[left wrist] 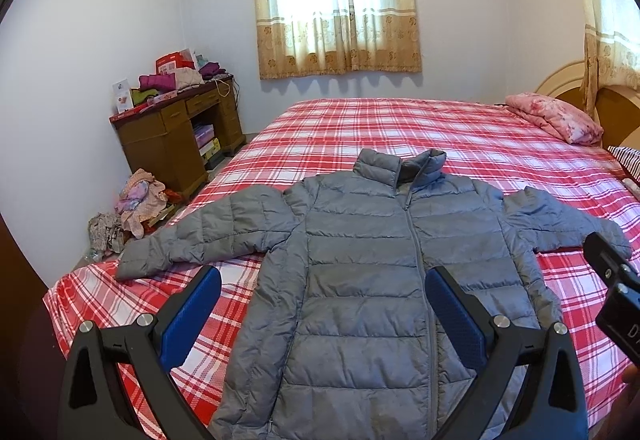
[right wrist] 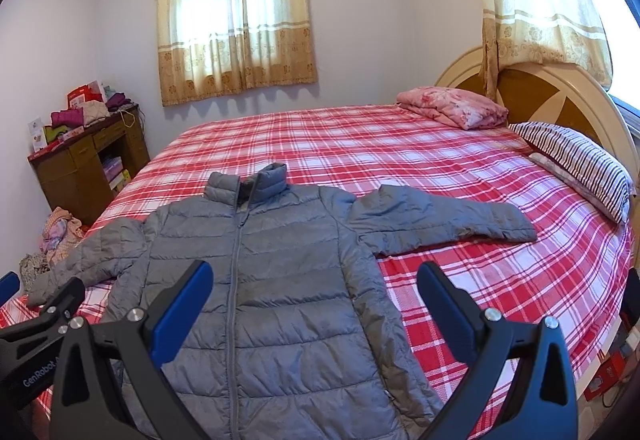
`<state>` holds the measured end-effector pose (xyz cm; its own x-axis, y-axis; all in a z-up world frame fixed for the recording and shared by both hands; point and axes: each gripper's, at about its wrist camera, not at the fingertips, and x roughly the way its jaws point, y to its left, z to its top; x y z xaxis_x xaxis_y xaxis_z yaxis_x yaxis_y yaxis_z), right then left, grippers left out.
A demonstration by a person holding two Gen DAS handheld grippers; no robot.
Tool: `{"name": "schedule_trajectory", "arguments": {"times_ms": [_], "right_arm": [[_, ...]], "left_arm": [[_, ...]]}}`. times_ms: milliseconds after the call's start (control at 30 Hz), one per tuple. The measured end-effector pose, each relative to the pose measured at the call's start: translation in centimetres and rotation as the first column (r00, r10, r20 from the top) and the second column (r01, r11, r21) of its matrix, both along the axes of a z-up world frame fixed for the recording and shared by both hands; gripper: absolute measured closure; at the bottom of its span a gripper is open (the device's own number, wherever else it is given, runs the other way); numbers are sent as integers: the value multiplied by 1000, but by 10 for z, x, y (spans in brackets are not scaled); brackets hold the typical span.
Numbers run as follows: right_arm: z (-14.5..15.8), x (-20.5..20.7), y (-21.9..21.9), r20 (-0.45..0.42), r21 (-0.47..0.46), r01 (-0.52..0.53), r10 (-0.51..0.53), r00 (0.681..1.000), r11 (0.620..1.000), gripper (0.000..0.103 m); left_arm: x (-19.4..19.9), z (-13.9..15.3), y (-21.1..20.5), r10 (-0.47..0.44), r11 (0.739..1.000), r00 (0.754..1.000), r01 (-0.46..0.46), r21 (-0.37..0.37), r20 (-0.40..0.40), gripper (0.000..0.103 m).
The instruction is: Fold large clothes
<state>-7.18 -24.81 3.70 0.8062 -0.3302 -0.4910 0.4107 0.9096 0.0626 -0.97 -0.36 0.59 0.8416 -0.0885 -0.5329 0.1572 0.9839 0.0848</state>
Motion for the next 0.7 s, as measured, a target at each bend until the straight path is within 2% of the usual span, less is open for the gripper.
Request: {"name": "schedule_trajectory", "arguments": {"times_ms": [333,500,700], "right_arm": [[4,-10,0,0,4,1,-1,1000,1000,0],[20,-32,4,15,-41,6,-6,1000,999,0],[37,-68,11,49,-52,24,-21,999,998,0]], "left_arm": [[-8,6,-2,-25,1000,1000,25,-16,-3,1],[-29,21,3,-48,998,999,48,-32,18,1],[-65,38,12,-72,995,997,74,-66,26,1]]}}
